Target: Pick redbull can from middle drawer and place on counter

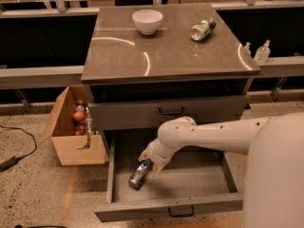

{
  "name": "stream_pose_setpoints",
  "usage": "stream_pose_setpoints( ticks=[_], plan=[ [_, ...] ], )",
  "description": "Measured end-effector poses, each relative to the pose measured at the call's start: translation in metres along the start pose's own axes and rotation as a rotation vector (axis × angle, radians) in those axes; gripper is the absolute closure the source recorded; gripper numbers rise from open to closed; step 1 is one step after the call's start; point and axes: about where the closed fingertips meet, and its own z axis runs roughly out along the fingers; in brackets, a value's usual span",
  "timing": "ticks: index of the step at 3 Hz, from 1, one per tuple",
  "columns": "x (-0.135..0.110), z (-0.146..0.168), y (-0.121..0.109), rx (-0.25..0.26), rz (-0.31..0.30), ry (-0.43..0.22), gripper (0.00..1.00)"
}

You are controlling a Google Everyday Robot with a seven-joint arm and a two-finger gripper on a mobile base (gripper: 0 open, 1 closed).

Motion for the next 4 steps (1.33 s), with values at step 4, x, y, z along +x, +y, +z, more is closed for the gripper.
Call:
stream_pose_setpoints(
  ticks=[4],
  plan=[
    [-0.001,0.091,-0.023,-0.083,-0.160,-0.115,0.23]
  ],
)
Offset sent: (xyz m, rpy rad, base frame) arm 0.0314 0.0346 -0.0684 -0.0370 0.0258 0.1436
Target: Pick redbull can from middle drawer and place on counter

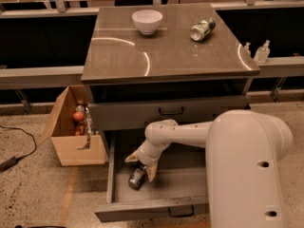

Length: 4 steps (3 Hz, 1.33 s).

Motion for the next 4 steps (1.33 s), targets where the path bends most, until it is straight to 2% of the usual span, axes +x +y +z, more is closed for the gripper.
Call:
stream_pose_setpoints(
  ticks=[3,4],
  plan=[
    [-0.027,0.015,0.004,-0.009,-0.030,-0.181,0.93],
    [-0.029,-0.013,0.011,0.032,0.003,-0.158,1.00]
  ],
)
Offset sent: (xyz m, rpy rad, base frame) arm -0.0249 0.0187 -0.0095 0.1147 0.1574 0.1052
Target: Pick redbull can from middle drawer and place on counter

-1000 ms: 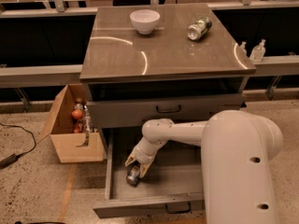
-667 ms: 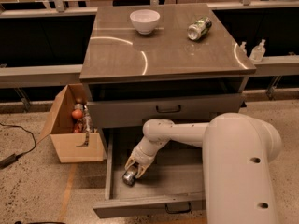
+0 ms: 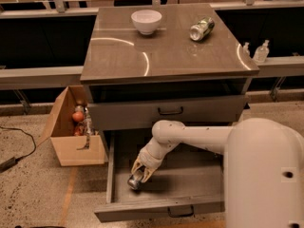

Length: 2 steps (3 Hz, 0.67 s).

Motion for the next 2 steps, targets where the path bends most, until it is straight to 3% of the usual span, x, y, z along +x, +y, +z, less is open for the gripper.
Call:
stream_pose_setpoints(
  ticks=[1,2],
  plan=[
    [-0.007,-0.057,0.015,0.080,0.089,0.098,1.00],
    [-0.028,-0.131,0.031,0.185,0.228,0.164,1.00]
  ],
)
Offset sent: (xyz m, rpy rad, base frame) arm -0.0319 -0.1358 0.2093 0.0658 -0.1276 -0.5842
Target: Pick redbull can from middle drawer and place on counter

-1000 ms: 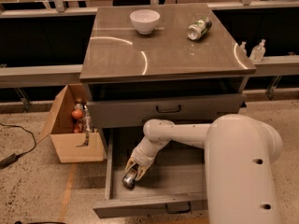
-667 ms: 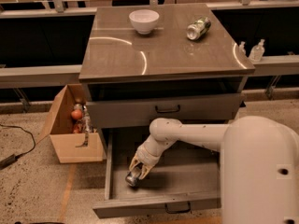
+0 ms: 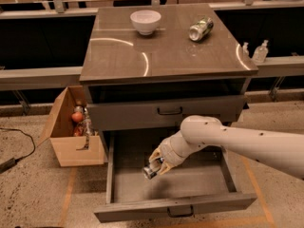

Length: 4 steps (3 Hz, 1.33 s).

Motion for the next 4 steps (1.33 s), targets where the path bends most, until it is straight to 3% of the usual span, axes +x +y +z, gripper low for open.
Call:
stream_pose_setpoints(
  ticks=[1,2,3,4],
  plan=[
    [-0.012,-0.077,-0.002,0.107,0.111,0.045,1.00],
    [-0.028,-0.156,-0.009,0.200,0.183,0.091,1.00],
    [-0.040,-0.225,-0.023,0.275,0.193,0.182,1.00],
    [-0.046,-0.275,-0.038,0.315,0.152,0.239,1.00]
  ],
)
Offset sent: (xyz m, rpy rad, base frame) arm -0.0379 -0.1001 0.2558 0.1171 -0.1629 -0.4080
